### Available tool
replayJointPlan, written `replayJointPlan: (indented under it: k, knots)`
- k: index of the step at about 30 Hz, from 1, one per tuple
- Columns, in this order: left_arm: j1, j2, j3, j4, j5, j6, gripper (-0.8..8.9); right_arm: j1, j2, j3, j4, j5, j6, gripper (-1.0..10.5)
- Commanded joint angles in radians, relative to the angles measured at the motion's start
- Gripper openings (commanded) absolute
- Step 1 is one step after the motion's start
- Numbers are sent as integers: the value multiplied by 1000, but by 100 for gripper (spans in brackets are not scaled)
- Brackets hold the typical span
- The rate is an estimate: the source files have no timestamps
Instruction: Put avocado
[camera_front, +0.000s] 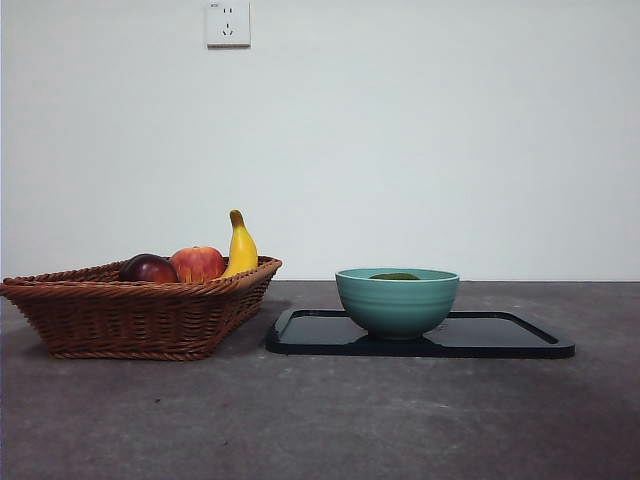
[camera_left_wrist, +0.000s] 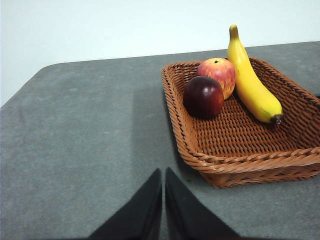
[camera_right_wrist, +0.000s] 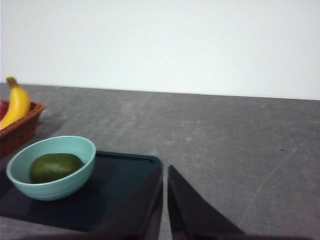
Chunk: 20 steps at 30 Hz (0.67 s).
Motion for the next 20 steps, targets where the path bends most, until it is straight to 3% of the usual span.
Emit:
replayJointPlan:
  k: [1,12,20]
  knots:
    - [2,-2,-21,-9,-2,-5,9,-16,-42,-42,19,5,19,8]
    - [2,-2,-21,-9,-2,-5,9,-30,-119,-132,-17,74,53,8]
    - [2,-2,-21,-9,-3,-5,9,-30,-119,-132,-111,73,72,8]
